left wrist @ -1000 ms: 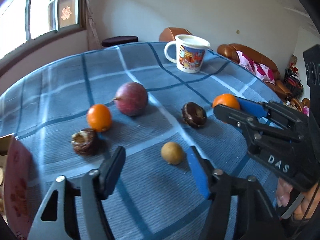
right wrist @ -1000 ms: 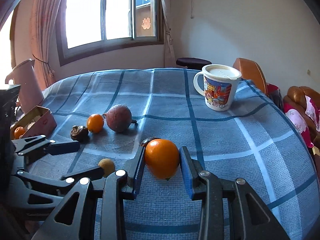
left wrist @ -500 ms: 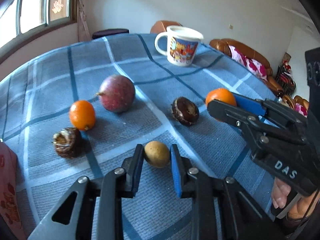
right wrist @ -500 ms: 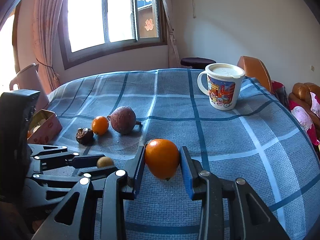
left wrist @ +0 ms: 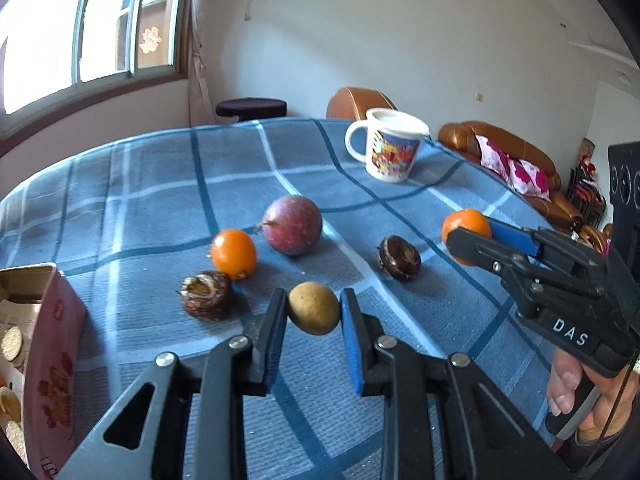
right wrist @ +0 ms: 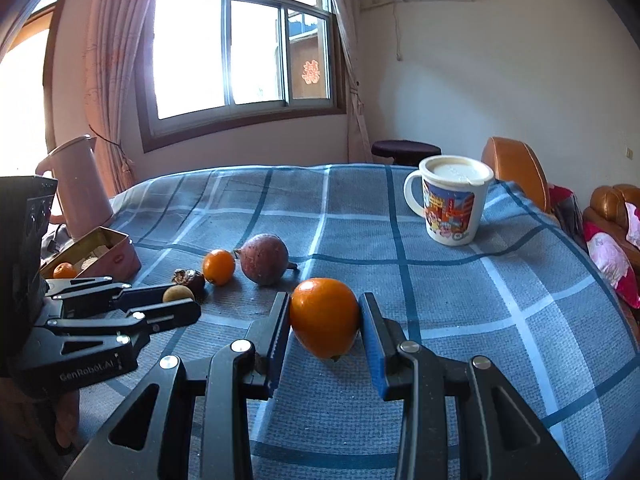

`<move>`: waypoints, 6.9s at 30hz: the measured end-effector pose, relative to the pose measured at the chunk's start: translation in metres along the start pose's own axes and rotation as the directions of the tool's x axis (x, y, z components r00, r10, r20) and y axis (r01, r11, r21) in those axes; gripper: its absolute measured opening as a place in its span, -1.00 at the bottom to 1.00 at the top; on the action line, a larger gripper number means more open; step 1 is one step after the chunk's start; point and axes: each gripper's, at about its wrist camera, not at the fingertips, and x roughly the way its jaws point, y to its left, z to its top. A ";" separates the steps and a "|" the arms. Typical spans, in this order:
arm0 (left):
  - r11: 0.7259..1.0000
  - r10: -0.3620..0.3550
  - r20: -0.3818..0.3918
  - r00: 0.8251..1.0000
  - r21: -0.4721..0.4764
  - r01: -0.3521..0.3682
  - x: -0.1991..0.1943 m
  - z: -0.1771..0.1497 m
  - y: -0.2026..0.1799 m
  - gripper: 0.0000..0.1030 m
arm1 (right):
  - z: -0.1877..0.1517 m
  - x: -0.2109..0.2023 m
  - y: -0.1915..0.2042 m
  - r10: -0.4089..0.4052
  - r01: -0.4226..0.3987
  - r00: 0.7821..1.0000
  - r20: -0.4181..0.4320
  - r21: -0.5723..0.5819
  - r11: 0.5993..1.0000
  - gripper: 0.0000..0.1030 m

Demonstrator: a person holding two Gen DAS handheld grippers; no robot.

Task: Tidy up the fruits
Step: 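Carry the tan fruit with the left tool while the right tool carries the orange toward the tin, then lower the tan fruit into the tin and open the left tool while the right tool releases the orange there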

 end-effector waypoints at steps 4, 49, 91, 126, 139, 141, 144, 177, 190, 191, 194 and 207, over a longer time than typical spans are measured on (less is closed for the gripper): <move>1.000 0.027 0.039 0.999 -0.007 -0.026 -0.008 -0.001 0.006 -0.45 | 0.000 -0.004 0.002 0.000 0.000 1.000 0.019 -0.009 1.000 -0.30; 0.985 0.163 0.287 0.944 0.002 -0.171 -0.070 -0.020 0.018 -0.45 | -0.006 -0.039 0.010 0.027 -0.011 0.975 0.223 -0.071 0.997 -0.30; 0.980 0.200 0.275 0.940 -0.034 -0.198 -0.072 -0.019 0.037 -0.45 | 0.001 -0.024 0.069 0.139 -0.107 0.967 0.212 -0.154 0.982 -0.30; 0.962 0.267 0.283 0.921 -0.130 -0.239 -0.102 -0.033 0.087 -0.45 | 0.014 0.003 0.148 0.257 -0.211 0.956 0.143 -0.276 0.938 -0.29; 0.943 0.321 0.270 0.908 -0.177 -0.281 -0.119 -0.040 0.115 -0.45 | 0.022 0.011 0.183 0.328 -0.280 0.937 0.121 -0.301 0.912 -0.29; 0.941 0.328 0.265 0.907 -0.182 -0.287 -0.120 -0.041 0.118 -0.45 | 0.023 0.012 0.190 0.339 -0.290 0.934 0.117 -0.309 0.906 -0.29; 0.937 0.337 0.263 0.904 -0.182 -0.297 -0.123 -0.042 0.121 -0.45 | 0.024 0.013 0.197 0.353 -0.303 0.929 0.112 -0.320 0.898 -0.29; 0.871 0.463 0.127 0.877 -0.250 -0.423 -0.144 -0.071 0.184 -0.45 | 0.015 0.042 0.275 0.472 -0.448 0.881 -0.033 -0.378 0.810 -0.29; 0.873 0.434 0.040 0.900 -0.266 -0.409 -0.137 -0.075 0.202 -0.45 | 0.004 0.068 0.304 0.440 -0.490 0.872 -0.214 -0.394 0.778 -0.28; 0.871 0.438 0.038 0.898 -0.267 -0.413 -0.137 -0.075 0.202 -0.45 | 0.004 0.068 0.303 0.443 -0.493 0.870 -0.215 -0.391 0.778 -0.28; 0.867 0.445 0.038 0.895 -0.266 -0.420 -0.138 -0.075 0.202 -0.37 | 0.005 0.070 0.300 0.447 -0.497 0.868 -0.218 -0.371 0.784 -0.28; 0.898 0.416 0.174 0.893 -0.234 -0.373 -0.143 -0.051 0.151 0.60 | 0.023 0.039 0.224 0.349 -0.359 0.932 -0.095 -0.344 0.867 0.12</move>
